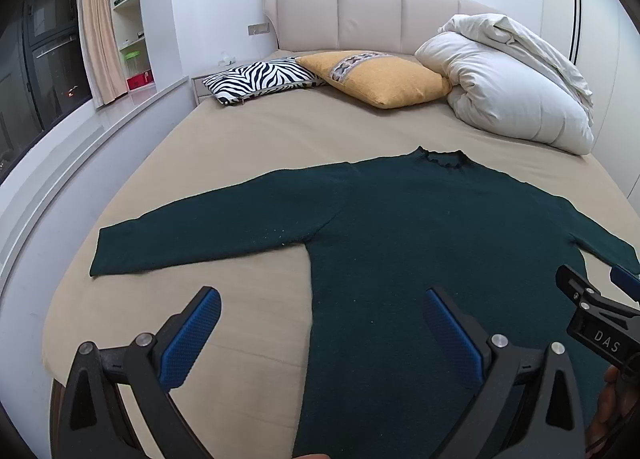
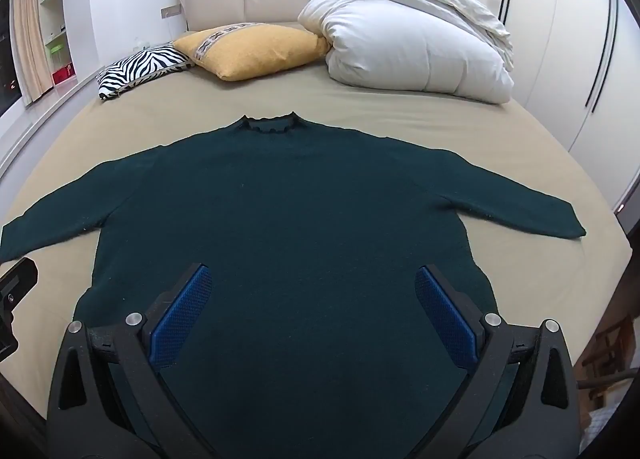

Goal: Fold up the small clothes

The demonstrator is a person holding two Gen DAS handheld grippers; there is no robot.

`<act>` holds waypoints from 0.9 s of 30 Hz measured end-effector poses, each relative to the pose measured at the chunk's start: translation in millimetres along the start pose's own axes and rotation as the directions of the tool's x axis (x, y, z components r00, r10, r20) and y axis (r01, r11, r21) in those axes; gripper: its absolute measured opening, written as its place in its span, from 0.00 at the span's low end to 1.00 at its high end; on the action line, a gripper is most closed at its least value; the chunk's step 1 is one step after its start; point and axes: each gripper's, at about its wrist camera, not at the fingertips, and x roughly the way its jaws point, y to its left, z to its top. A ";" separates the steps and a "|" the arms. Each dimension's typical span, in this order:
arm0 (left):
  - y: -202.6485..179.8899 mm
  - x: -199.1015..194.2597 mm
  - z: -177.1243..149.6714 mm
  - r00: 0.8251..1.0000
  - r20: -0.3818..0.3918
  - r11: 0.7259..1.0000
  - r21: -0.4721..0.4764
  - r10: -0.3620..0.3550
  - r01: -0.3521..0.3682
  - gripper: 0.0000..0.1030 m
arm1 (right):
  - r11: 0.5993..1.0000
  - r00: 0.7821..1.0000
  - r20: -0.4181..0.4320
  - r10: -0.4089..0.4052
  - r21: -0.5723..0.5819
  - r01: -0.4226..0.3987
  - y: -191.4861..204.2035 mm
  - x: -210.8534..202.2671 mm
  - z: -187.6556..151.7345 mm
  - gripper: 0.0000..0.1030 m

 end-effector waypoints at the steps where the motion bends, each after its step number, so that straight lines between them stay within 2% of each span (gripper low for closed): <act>1: 0.3 0.1 0.0 1.000 0.000 1.000 0.000 0.000 0.000 1.00 | 1.000 1.000 0.000 0.002 0.001 -0.002 -0.7 -0.4 -0.2 1.00; 27: 0.7 -0.3 -1.1 1.000 0.000 1.000 -0.001 0.000 0.000 1.00 | 1.000 1.000 -0.006 0.004 0.004 -0.004 0.6 0.9 -3.4 1.00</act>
